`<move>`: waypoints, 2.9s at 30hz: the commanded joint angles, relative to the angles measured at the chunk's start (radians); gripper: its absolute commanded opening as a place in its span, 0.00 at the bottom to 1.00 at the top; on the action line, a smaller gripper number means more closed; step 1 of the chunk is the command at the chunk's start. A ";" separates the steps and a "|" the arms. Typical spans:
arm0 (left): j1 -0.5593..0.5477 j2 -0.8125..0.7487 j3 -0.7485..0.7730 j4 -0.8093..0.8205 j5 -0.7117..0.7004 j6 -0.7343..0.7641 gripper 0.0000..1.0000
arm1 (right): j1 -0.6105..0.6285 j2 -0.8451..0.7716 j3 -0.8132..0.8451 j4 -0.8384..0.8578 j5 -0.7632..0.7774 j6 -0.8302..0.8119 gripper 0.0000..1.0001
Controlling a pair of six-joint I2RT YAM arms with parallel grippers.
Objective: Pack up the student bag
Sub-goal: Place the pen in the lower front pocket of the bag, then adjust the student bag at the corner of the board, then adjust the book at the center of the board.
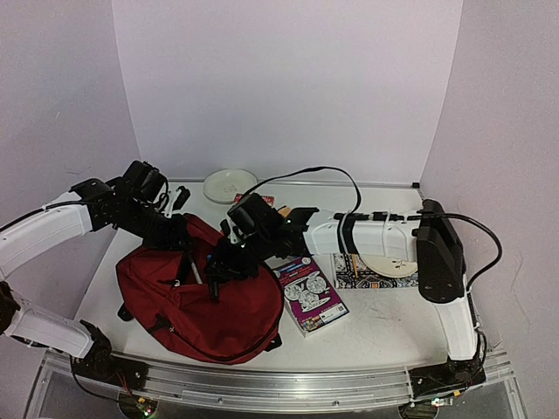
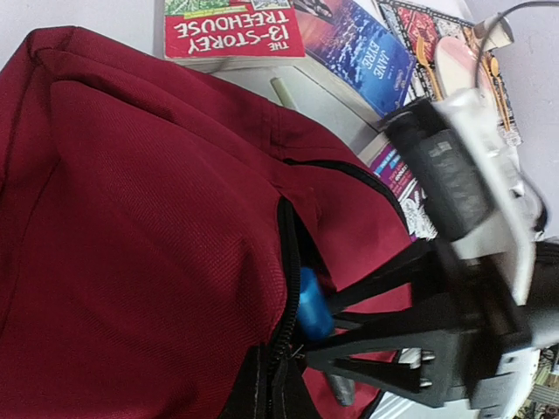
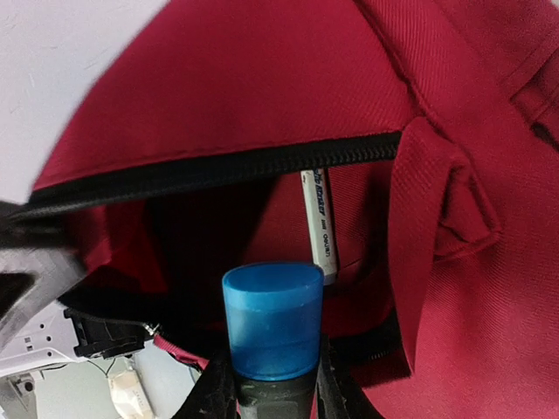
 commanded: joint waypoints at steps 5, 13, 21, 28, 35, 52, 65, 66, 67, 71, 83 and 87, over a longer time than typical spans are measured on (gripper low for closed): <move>0.000 -0.045 -0.012 0.084 0.075 -0.024 0.00 | -0.023 0.047 0.027 0.171 -0.043 0.152 0.00; 0.000 -0.071 -0.041 0.093 0.077 -0.040 0.00 | -0.030 0.074 0.037 0.259 0.050 0.291 0.05; 0.000 -0.080 -0.052 0.105 0.070 -0.052 0.00 | -0.030 0.164 0.158 0.268 0.033 0.336 0.30; 0.000 -0.086 -0.057 0.104 0.016 -0.050 0.00 | -0.028 0.146 0.167 0.267 0.013 0.263 0.46; 0.000 -0.088 -0.048 0.089 -0.065 -0.032 0.00 | -0.030 0.043 0.066 0.227 0.017 0.132 0.50; 0.002 -0.071 0.054 -0.131 -0.483 0.090 0.00 | -0.044 -0.244 -0.203 -0.177 0.356 -0.254 0.53; 0.002 -0.066 0.108 -0.184 -0.679 0.180 0.00 | -0.051 -0.115 -0.076 -0.410 0.612 -0.428 0.60; 0.002 -0.070 0.108 -0.184 -0.680 0.181 0.00 | -0.051 -0.101 -0.060 -0.415 0.625 -0.440 0.61; 0.002 -0.071 0.108 -0.184 -0.687 0.183 0.00 | -0.051 -0.083 -0.038 -0.417 0.638 -0.456 0.61; 0.002 -0.077 0.109 -0.183 -0.696 0.178 0.00 | -0.051 0.007 0.043 -0.420 0.656 -0.507 0.60; 0.002 -0.077 0.102 -0.183 -0.688 0.157 0.00 | -0.066 0.128 0.056 -0.442 0.670 -0.540 0.43; 0.002 -0.077 0.102 -0.182 -0.691 0.155 0.00 | -0.066 0.072 -0.058 -0.460 0.660 -0.499 0.39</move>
